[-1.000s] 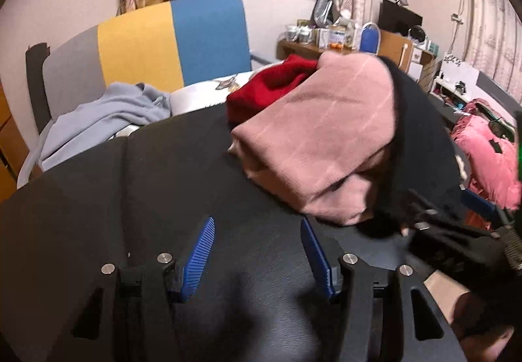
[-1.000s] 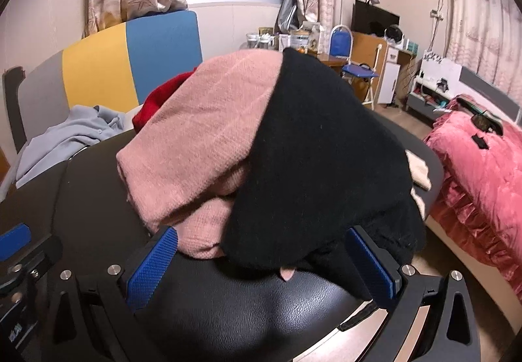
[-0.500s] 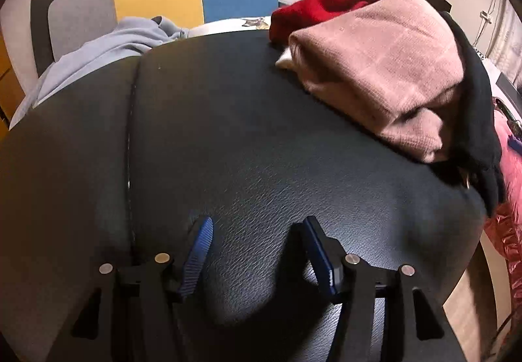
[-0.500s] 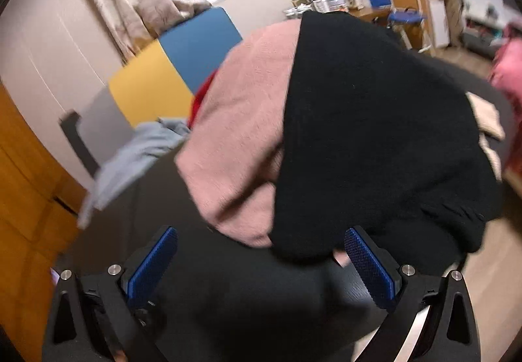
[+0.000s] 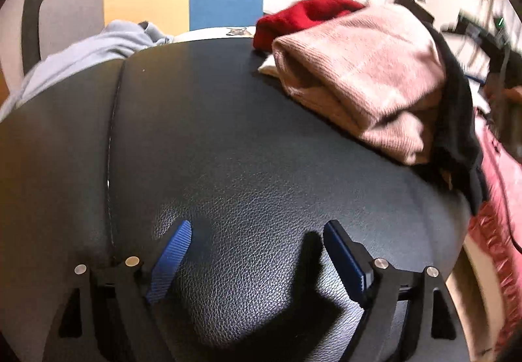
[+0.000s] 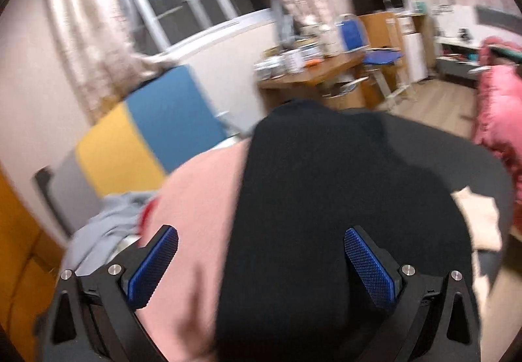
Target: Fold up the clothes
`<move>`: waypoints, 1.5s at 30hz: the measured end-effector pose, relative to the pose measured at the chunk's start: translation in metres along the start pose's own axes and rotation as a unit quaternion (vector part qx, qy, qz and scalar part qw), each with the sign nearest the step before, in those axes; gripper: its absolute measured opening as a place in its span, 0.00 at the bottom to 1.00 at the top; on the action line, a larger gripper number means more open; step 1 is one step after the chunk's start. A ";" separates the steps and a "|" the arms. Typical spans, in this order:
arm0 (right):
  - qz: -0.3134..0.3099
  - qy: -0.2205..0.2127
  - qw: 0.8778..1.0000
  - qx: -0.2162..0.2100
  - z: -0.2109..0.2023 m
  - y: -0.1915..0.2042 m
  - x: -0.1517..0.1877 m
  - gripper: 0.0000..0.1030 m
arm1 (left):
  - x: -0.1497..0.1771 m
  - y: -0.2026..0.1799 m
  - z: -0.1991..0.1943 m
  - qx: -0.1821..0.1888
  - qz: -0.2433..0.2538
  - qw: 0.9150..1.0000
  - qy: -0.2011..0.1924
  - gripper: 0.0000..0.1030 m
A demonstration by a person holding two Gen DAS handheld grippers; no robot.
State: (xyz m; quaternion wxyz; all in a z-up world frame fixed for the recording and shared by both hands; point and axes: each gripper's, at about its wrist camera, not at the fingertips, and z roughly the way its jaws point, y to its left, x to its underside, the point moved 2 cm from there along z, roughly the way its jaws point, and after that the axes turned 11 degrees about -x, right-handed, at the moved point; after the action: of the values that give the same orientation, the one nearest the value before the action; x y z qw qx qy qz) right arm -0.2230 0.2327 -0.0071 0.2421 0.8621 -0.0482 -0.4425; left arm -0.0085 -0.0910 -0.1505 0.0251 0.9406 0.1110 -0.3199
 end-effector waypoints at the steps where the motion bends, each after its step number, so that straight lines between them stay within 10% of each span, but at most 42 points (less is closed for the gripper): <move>1: 0.013 0.013 1.000 0.015 0.011 -0.009 -0.003 1.00 | -0.001 0.001 0.000 0.009 -0.007 1.000 0.000 0.88; 5: 0.076 0.039 0.996 0.009 0.046 -0.043 -0.003 1.00 | 0.002 0.003 -0.001 0.026 -0.019 0.999 -0.009 0.91; 14: -0.020 0.033 0.999 -0.013 0.030 -0.027 0.013 0.98 | -0.003 0.003 0.002 0.034 -0.020 0.999 -0.002 0.91; 18: 0.008 0.007 0.999 -0.048 0.000 -0.024 0.010 0.44 | -0.007 0.009 0.001 0.045 -0.035 0.998 0.010 0.89; 23: 0.014 0.011 0.981 -0.194 -0.029 0.001 0.024 0.01 | -0.013 0.025 0.000 0.076 -0.091 0.992 0.030 0.80; 27: -0.060 0.082 0.953 -0.284 -0.032 0.070 0.076 0.01 | -0.012 0.030 -0.008 0.070 -0.091 0.993 0.027 0.79; 31: -0.072 0.112 0.949 -0.286 -0.033 0.082 0.104 0.06 | -0.012 0.023 -0.026 0.080 -0.053 0.995 0.005 0.79; 36: -0.007 0.040 0.976 -0.216 -0.064 0.009 0.079 0.84 | -0.047 -0.024 -0.047 0.128 0.025 0.991 -0.028 0.79; 45: 0.132 -0.044 0.986 -0.090 -0.109 -0.146 0.015 0.90 | -0.172 -0.176 -0.048 0.219 0.132 0.965 -0.061 0.80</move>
State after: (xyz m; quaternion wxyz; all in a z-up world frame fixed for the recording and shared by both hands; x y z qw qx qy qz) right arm -0.1477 0.3969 -0.0318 0.3726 0.8028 -0.1324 -0.4462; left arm -0.1524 0.0529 -0.0035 -0.1330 0.9081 -0.0887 -0.3871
